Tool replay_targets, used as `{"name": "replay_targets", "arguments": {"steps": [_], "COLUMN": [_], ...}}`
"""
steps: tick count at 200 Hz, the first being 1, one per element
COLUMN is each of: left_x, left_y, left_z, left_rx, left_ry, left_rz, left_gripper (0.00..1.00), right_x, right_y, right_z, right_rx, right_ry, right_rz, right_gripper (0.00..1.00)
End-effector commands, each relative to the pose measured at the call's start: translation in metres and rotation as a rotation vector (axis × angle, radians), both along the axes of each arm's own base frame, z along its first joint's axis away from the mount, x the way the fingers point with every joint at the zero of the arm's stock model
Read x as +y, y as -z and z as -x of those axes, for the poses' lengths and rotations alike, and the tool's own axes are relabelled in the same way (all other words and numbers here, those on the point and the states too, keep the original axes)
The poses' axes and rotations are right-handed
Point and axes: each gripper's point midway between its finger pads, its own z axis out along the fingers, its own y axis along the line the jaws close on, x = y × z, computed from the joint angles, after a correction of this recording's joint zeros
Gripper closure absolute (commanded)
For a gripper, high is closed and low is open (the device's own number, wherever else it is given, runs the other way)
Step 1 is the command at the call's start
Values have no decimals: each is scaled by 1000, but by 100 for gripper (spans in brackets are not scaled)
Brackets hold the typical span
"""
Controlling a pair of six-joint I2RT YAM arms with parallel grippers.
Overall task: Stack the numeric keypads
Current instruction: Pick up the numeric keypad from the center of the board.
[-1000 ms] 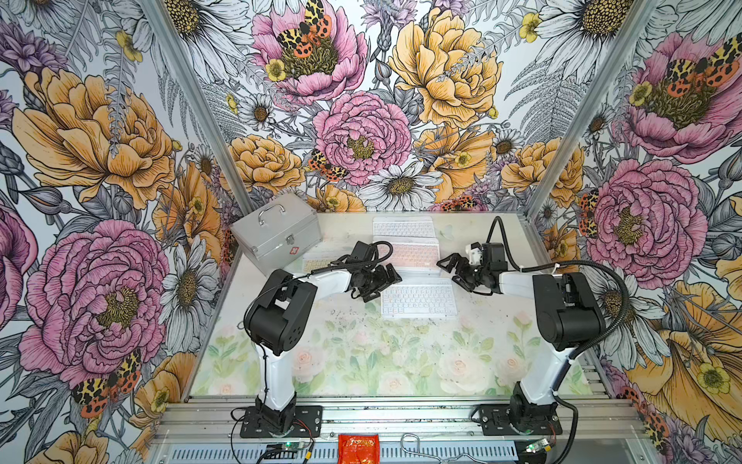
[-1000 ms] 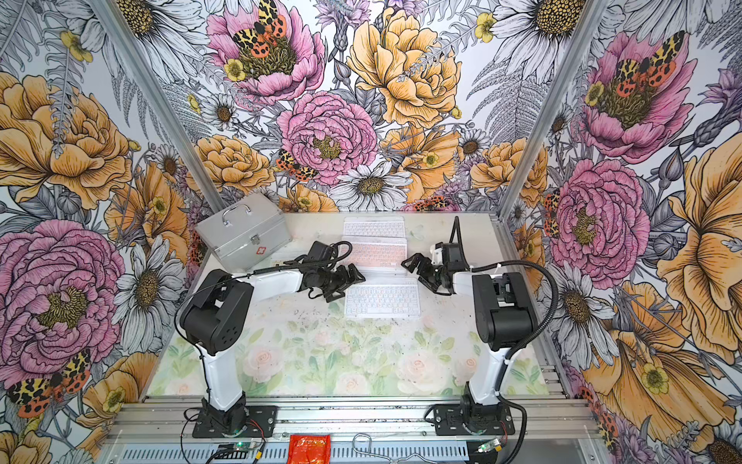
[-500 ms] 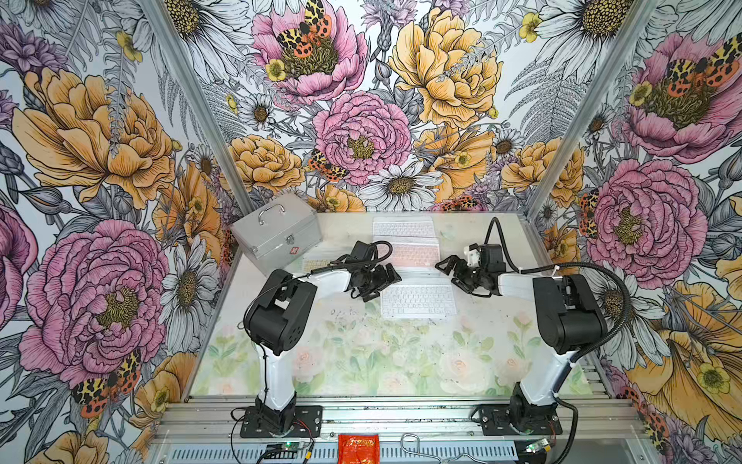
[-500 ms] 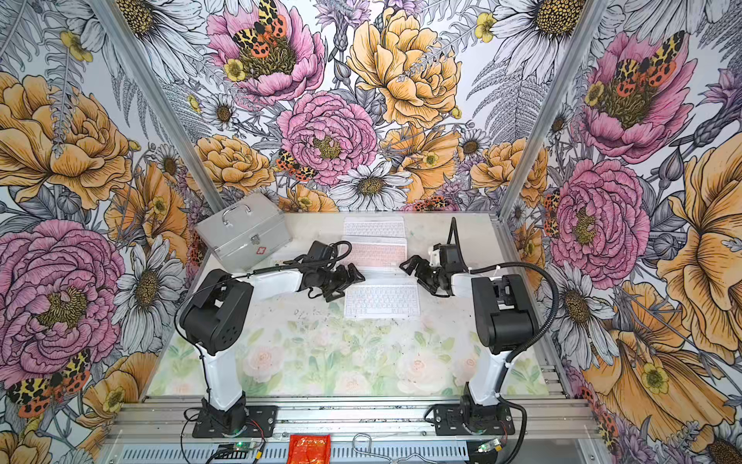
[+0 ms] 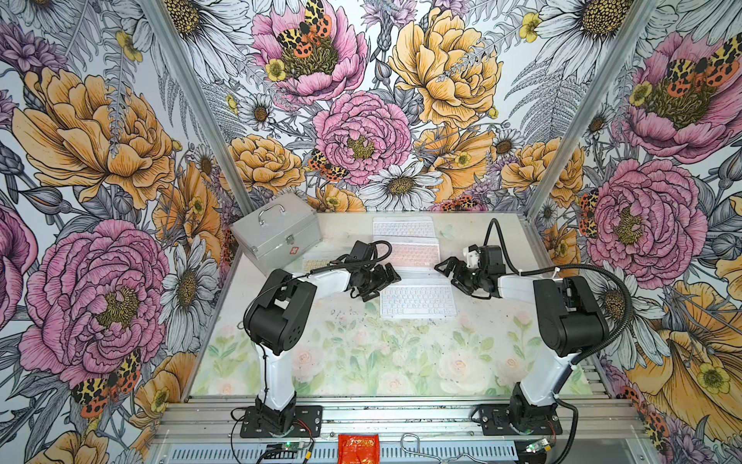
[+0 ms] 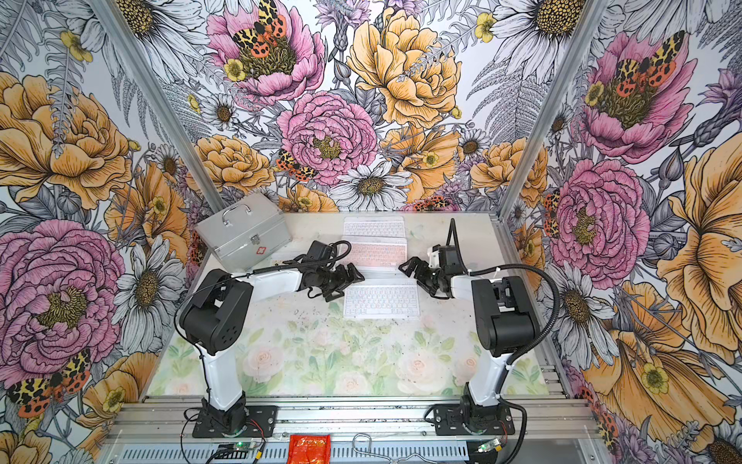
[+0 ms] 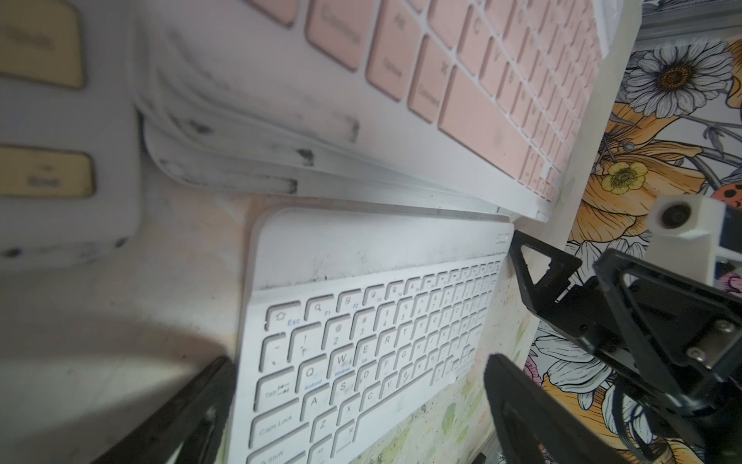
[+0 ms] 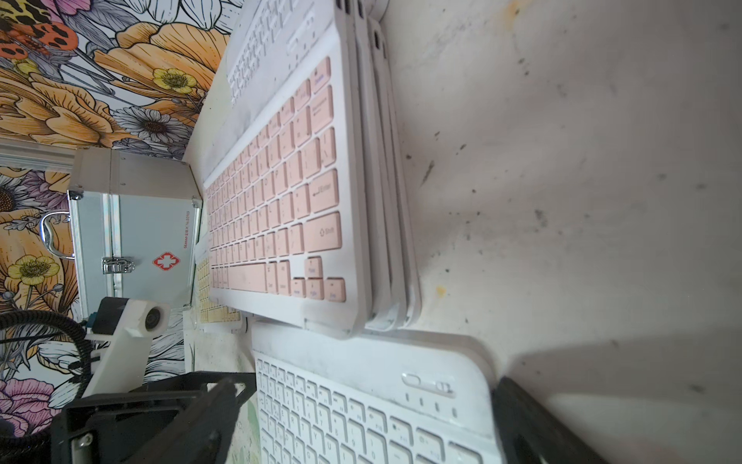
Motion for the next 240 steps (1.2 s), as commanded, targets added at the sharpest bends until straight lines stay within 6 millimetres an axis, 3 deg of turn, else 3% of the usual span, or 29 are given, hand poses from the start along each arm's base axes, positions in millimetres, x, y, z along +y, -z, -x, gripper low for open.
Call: {"name": "replay_targets", "arguments": {"steps": [1, 37, 126, 194, 240], "left_x": [3, 3, -7, -11, -12], "left_y": [17, 18, 15, 2, -1], "left_z": [6, 6, 2, 2, 2], "left_rx": [30, 35, 38, 7, 0], "left_ry": [14, 13, -12, -36, -50], "left_rz": [-17, -9, 86, 123, 138], "left_gripper": [1, 1, 1, 1, 1], "right_x": [22, 28, 44, 53, 54], "right_y": [-21, -29, -81, -114, -121], "right_z": [9, 14, 30, 20, 14], "right_rx": [-54, -66, -177, -276, -288], "right_ry": [-86, -102, -120, -41, 45], "right_rz": [-51, -67, -208, -362, -399], "right_gripper": [0, 0, 0, 0, 1]}}
